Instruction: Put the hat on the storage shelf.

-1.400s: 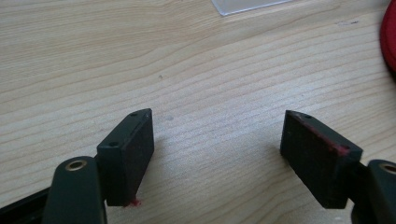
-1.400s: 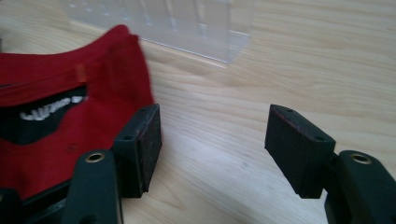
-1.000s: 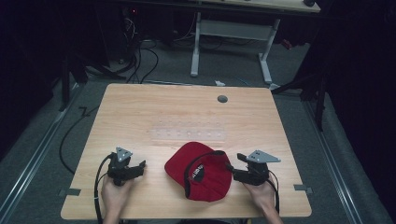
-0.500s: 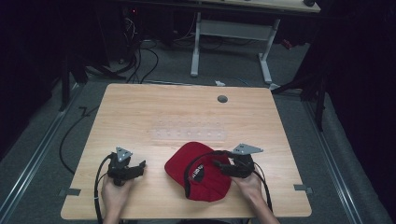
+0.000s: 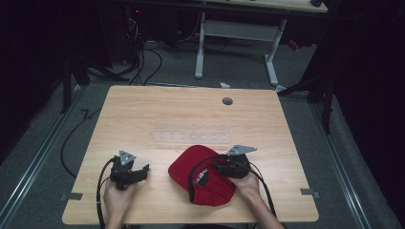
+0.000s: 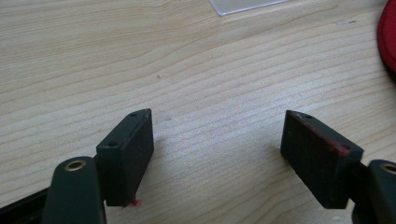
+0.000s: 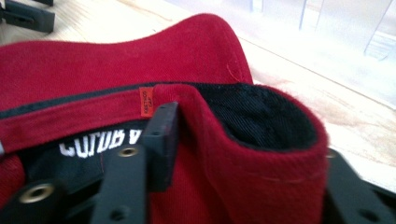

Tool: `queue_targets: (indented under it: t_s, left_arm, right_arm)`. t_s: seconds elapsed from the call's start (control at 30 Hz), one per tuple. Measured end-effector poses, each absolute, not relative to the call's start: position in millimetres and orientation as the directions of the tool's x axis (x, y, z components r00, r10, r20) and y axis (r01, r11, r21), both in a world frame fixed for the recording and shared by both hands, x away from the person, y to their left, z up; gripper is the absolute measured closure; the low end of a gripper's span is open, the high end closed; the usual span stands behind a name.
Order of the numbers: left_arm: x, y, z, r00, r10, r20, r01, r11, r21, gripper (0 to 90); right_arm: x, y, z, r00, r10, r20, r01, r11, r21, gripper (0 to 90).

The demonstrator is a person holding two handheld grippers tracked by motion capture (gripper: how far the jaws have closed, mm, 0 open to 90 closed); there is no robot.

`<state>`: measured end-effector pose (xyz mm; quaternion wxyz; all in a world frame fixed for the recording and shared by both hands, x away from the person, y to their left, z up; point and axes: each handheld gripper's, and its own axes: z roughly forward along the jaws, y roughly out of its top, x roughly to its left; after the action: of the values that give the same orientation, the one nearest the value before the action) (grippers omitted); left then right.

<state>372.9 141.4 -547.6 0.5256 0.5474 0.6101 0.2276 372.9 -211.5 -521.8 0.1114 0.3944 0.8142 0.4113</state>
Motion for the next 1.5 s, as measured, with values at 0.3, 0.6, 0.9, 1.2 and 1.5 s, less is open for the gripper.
queue_targets:
  t_s: [0.3, 0.6, 0.9, 1.2, 1.5]
  left_arm:
    - [373, 141, -548, 0.153, 0.907, -0.393, 0.429, 0.297, 0.853, 25.8]
    - [373, 141, -547, 0.154, 0.905, -0.397, 0.43, 0.3, 0.852, 25.9]
    - [372, 140, -548, 0.157, 0.905, -0.396, 0.435, 0.296, 0.85, 23.3]
    - [365, 137, -547, 0.185, 0.896, -0.404, 0.44, 0.293, 0.849, 26.6]
    - [337, 114, -532, 0.348, 0.86, -0.374, 0.407, 0.221, 0.886, 26.8]
  right_arm:
    - [373, -219, -521, -0.708, 0.677, 0.201, 0.547, 0.346, 0.762, 78.0]
    - [360, -228, -514, -0.706, 0.667, 0.239, 0.559, 0.318, 0.766, 82.5]
    - [348, -243, -502, -0.663, 0.693, 0.283, 0.593, 0.255, 0.764, 83.3]
    - [343, -254, -493, -0.63, 0.716, 0.3, 0.608, 0.215, 0.764, 83.5]
    - [340, -261, -479, -0.6, 0.736, 0.312, 0.615, 0.176, 0.768, 83.5]
